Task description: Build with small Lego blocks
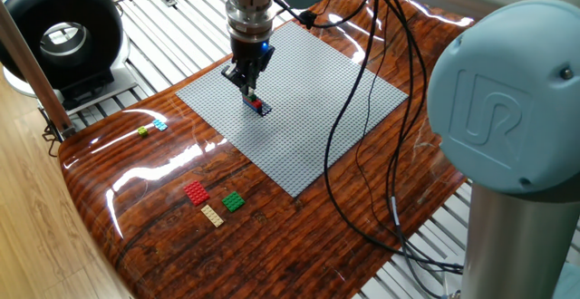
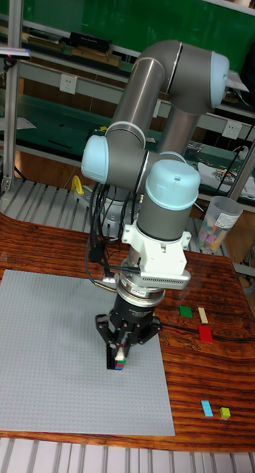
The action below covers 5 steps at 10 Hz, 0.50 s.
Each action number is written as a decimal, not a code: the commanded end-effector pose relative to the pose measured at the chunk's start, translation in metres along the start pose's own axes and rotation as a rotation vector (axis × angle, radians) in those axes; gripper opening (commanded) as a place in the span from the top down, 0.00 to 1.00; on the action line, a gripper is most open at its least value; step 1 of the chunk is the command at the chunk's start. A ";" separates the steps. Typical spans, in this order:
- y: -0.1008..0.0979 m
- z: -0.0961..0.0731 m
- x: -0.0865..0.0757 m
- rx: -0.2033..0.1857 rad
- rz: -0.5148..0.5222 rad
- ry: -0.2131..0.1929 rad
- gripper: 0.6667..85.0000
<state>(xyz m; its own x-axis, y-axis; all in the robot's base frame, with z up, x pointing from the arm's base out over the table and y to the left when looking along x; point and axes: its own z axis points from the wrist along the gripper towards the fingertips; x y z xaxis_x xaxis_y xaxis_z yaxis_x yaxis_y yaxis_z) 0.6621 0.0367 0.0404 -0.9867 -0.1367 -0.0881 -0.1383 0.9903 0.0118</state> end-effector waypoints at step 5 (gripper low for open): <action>-0.001 -0.020 0.006 0.007 0.048 0.044 0.99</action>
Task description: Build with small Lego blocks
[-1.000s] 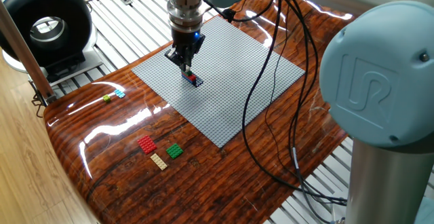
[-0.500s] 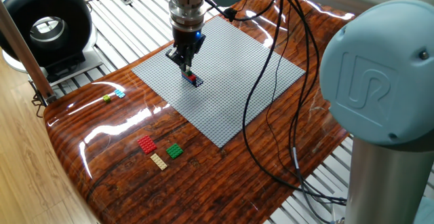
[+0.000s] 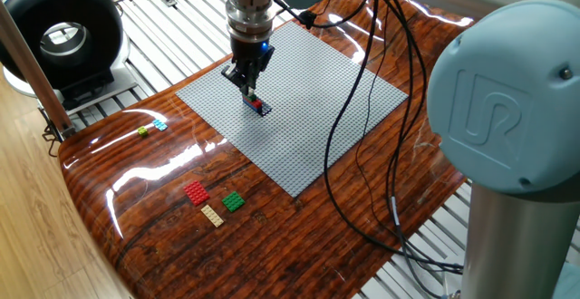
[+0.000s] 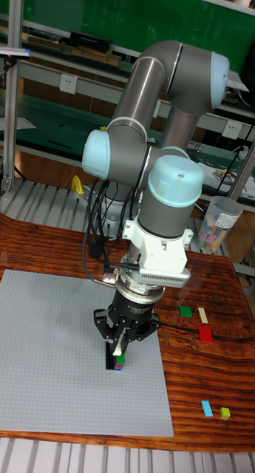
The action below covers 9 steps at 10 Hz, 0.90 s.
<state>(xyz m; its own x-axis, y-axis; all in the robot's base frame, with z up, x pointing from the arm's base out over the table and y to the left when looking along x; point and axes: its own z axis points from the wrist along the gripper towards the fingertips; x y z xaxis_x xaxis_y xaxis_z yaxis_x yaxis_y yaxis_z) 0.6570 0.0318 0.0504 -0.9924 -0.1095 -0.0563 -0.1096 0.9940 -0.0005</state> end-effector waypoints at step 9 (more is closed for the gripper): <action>0.011 -0.007 -0.011 -0.043 0.075 -0.034 0.99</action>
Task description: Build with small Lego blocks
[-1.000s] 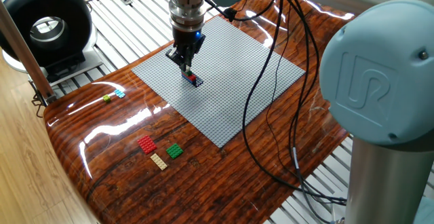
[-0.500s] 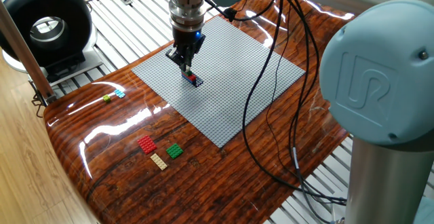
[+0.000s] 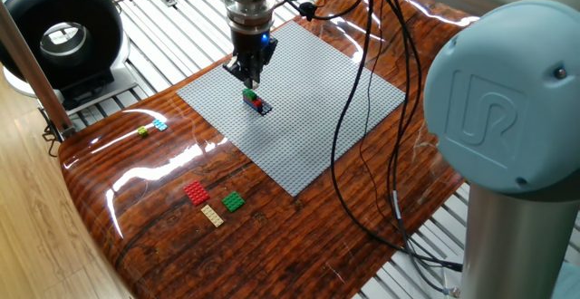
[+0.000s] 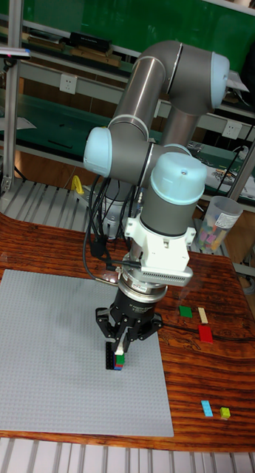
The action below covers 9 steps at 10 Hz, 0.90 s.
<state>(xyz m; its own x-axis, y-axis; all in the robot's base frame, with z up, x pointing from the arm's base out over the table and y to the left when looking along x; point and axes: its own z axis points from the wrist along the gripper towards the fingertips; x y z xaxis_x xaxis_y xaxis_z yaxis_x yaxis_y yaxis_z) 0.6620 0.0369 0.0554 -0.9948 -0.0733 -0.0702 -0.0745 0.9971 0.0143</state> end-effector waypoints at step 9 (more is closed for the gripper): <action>0.004 0.011 0.002 -0.006 0.049 0.022 0.99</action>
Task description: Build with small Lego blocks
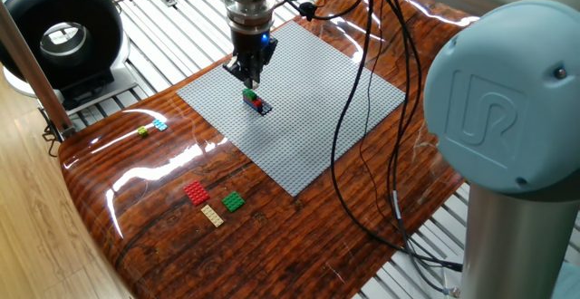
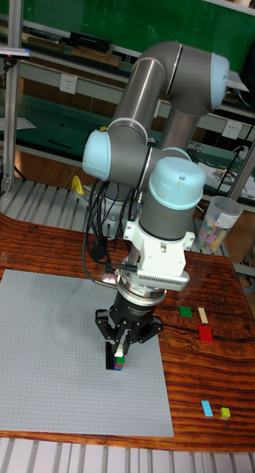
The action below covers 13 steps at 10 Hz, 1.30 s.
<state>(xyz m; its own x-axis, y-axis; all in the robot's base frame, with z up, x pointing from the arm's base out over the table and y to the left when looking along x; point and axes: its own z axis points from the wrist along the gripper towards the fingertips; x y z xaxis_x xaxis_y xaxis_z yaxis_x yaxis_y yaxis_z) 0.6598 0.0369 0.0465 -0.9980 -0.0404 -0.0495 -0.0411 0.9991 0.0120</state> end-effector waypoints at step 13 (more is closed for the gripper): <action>0.010 0.004 -0.005 -0.024 -0.003 0.000 0.99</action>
<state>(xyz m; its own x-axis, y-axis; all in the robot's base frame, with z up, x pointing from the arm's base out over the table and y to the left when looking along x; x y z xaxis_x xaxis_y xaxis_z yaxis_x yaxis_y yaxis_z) 0.6625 0.0441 0.0417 -0.9980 -0.0438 -0.0459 -0.0449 0.9987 0.0221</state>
